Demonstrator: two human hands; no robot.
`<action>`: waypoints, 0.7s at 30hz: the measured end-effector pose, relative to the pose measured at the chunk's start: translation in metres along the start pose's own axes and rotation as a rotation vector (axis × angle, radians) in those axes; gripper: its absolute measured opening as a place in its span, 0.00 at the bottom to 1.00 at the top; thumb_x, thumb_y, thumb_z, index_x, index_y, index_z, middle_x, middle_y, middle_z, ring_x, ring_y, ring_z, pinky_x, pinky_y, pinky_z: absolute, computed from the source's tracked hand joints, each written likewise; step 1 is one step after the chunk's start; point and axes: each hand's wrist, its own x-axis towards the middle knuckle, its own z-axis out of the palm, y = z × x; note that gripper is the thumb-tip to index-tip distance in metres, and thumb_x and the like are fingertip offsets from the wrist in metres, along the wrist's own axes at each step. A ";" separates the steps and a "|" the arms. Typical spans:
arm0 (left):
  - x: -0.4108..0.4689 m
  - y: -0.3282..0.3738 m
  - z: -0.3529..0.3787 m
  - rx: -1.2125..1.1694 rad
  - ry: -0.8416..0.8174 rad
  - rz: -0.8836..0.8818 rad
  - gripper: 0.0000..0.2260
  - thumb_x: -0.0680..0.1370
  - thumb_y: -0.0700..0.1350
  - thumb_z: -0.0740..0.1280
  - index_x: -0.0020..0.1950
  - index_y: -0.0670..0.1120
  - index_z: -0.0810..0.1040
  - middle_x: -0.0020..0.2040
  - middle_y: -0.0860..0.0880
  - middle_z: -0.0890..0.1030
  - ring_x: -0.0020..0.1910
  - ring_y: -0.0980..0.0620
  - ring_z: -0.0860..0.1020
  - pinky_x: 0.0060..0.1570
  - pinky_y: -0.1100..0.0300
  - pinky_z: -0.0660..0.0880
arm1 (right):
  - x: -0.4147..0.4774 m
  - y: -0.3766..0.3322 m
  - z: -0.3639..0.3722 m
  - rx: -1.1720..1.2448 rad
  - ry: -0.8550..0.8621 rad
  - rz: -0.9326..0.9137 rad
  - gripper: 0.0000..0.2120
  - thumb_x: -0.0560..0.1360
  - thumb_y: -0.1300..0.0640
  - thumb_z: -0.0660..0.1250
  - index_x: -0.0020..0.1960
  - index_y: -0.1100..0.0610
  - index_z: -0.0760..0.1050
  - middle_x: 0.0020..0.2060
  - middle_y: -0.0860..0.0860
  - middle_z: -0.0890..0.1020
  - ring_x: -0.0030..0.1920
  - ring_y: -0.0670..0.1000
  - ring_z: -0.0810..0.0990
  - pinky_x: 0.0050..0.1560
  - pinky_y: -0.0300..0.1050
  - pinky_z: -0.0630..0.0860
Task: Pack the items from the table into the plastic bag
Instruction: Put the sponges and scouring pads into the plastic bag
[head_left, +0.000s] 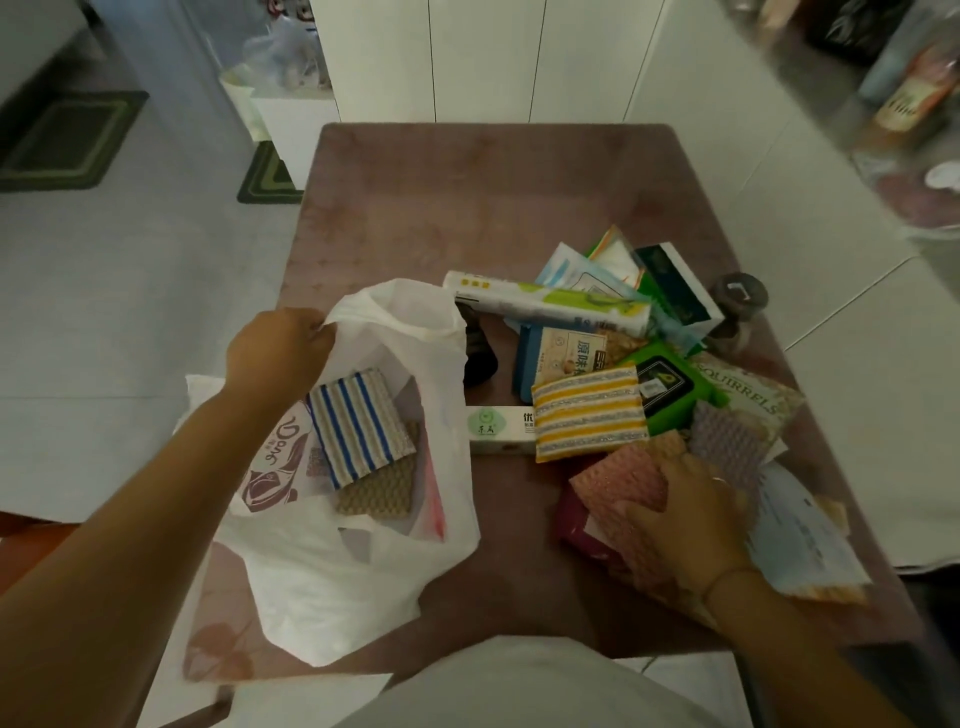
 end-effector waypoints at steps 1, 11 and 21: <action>-0.001 0.001 0.000 0.006 0.004 -0.009 0.16 0.80 0.47 0.58 0.40 0.40 0.78 0.33 0.43 0.77 0.32 0.44 0.75 0.33 0.58 0.67 | 0.002 -0.001 -0.007 0.161 -0.023 -0.061 0.20 0.70 0.50 0.72 0.59 0.54 0.73 0.57 0.55 0.76 0.58 0.58 0.74 0.58 0.52 0.70; -0.008 0.003 -0.001 -0.012 0.024 -0.032 0.12 0.79 0.46 0.60 0.46 0.41 0.80 0.36 0.44 0.78 0.33 0.44 0.75 0.35 0.57 0.68 | 0.096 -0.044 -0.018 0.442 -0.068 -0.037 0.20 0.71 0.49 0.69 0.60 0.57 0.74 0.60 0.56 0.74 0.60 0.58 0.74 0.61 0.56 0.73; -0.008 0.004 -0.002 0.008 0.028 -0.058 0.13 0.79 0.49 0.60 0.51 0.43 0.81 0.39 0.46 0.78 0.36 0.46 0.75 0.37 0.57 0.68 | 0.102 -0.054 -0.029 0.625 -0.108 0.013 0.23 0.68 0.57 0.75 0.60 0.59 0.72 0.57 0.55 0.76 0.53 0.54 0.75 0.53 0.49 0.73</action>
